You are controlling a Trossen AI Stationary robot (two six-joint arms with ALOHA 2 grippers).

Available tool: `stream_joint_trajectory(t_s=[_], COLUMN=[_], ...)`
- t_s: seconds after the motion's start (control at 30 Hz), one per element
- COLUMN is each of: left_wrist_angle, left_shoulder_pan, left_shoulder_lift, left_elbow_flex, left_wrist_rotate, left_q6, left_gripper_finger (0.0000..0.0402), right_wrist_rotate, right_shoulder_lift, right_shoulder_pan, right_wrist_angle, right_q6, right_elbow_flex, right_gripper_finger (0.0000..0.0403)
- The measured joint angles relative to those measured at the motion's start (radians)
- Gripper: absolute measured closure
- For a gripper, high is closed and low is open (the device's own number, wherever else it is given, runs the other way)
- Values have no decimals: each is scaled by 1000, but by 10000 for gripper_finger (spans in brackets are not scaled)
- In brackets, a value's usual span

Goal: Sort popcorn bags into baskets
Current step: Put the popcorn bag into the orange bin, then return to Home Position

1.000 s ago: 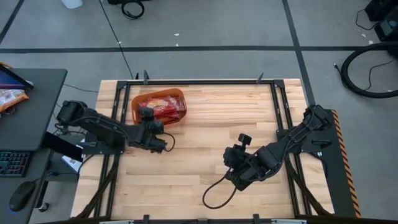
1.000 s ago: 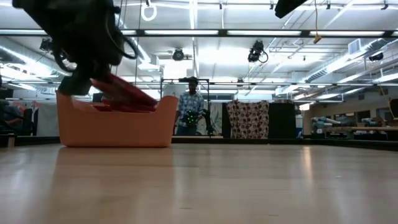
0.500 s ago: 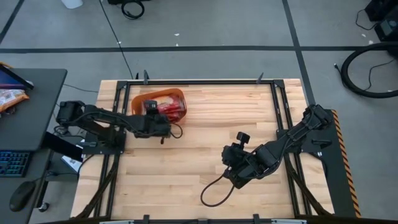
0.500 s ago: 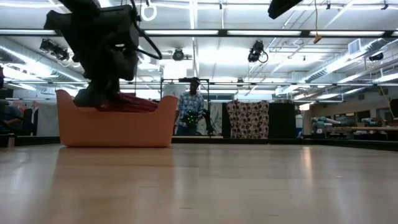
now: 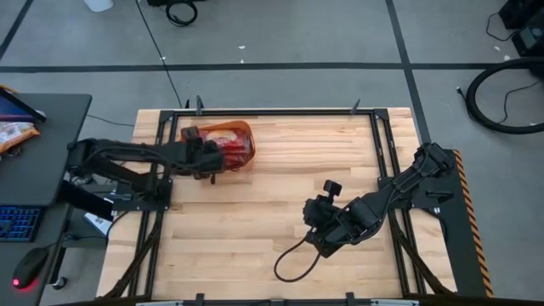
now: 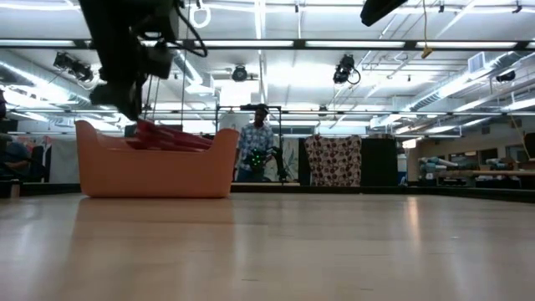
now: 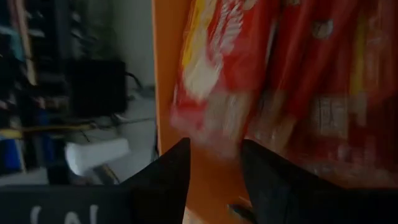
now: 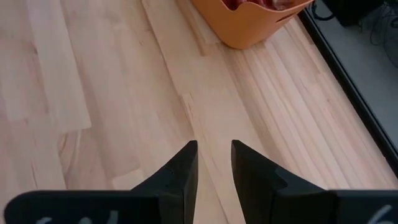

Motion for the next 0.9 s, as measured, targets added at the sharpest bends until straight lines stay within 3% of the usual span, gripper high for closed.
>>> stream_joint_trajectory(t_s=[0.17, 0.37, 0.63, 0.9], left_wrist_angle=[-127, 40, 433, 688], left_shoulder_pan=[24, -25, -195, -263], left_shoulder_lift=[-20, -80, -209, -370], left_elbow_flex=[109, 147, -16, -220], left_wrist_rotate=[121, 401, 705, 782], left_q6=[-138, -120, -17, -42], left_gripper_finger=[256, 256, 256, 256], right_wrist_rotate=[-13, -15, -18, -50], right_shoulder_lift=[0, 0, -62, -181], right_shoulder_pan=[0, 2, 3, 4], right_wrist_angle=[-2, -33, -23, 104], right_q6=[10, -7, 51, 83], right_elbow_flex=[0, -6, -131, -297], right_gripper_finger=[302, 302, 310, 321])
